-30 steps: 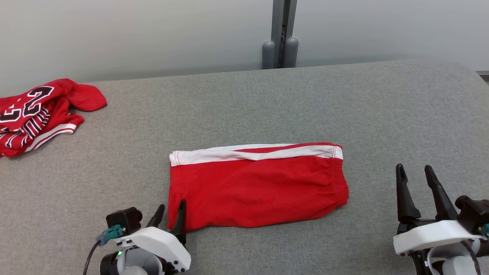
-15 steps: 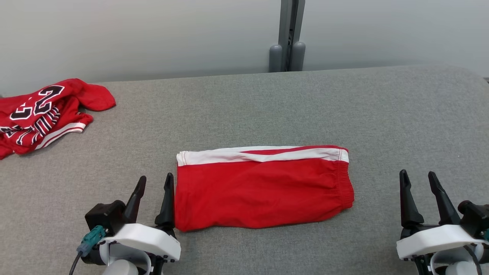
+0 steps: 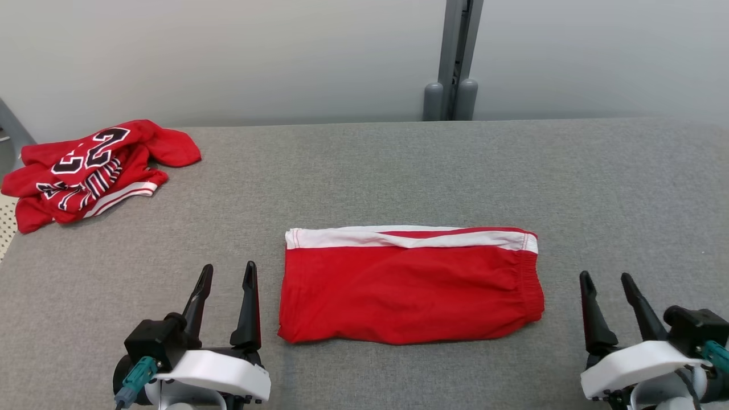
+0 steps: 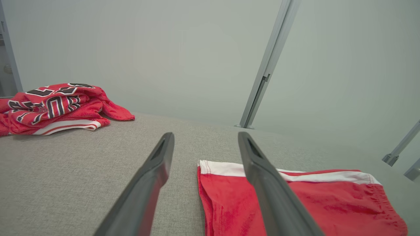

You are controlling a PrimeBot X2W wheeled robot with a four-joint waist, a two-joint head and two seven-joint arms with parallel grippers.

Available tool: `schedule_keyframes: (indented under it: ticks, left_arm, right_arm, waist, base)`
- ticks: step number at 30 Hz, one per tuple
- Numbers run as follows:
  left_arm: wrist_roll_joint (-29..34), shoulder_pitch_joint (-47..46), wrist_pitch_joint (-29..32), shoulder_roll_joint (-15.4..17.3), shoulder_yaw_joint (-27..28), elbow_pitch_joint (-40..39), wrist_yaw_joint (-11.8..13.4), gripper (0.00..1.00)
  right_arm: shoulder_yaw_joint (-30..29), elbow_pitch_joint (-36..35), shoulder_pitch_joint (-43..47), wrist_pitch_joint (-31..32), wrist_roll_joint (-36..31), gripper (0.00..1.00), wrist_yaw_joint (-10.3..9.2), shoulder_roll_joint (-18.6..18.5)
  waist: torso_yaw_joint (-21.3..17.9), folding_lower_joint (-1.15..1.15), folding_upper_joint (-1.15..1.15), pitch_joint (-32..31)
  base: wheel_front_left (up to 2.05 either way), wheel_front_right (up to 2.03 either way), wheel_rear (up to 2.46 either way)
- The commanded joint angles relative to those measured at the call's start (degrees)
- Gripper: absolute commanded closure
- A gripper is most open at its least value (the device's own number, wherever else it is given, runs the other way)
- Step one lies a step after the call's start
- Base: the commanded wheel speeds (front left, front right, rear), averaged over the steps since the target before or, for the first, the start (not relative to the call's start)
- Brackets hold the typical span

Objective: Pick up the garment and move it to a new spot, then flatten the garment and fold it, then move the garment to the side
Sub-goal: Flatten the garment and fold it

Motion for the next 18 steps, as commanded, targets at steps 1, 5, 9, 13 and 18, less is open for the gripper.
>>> schedule_keyframes:
  ticks: [1, 5, 9, 13, 18]
  left_arm:
    - [1.15, 0.65, -0.24, -0.46, 0.89, 0.05, -0.7, 0.0]
    - [2.09, 0.51, -0.23, -1.26, 1.76, 0.4, -1.5, 0.0]
    - [2.97, -0.24, -0.23, -2.19, 2.51, 1.04, -2.33, 0.0]
    - [3.42, -0.88, -0.18, -2.75, 2.83, 1.59, -2.92, 0.0]
    - [3.79, -1.18, -0.18, -3.04, 3.2, 2.09, -3.31, 0.0]
  right_arm:
    - [0.68, 1.09, -1.02, 1.78, -0.78, 0.0, 0.02, -0.29]
    - [1.95, 3.48, -3.67, 6.69, -1.65, 0.0, 0.02, -0.3]
    - [2.84, 7.5, -7.68, 14.44, -2.7, 0.0, 0.02, -0.31]
    - [2.13, 11.19, -10.09, 19.23, -2.52, 0.0, 0.02, -0.75]
    - [2.22, 14.25, -12.12, 22.46, -0.91, 0.0, 0.02, -1.27]
  waist:
    - [0.86, 0.0, 0.0, 0.0]
    - [1.91, 0.0, 0.0, 0.31]
    - [3.19, 0.0, 0.0, 1.02]
    - [4.28, 0.0, 0.0, 1.87]
    - [5.22, 0.0, 0.0, 2.72]
  base:
    - [0.0, 0.0, 0.0]
    - [0.0, 0.0, 0.0]
    - [0.0, 0.0, 0.0]
    - [0.0, 0.0, 0.0]
    - [0.0, 0.0, 0.0]
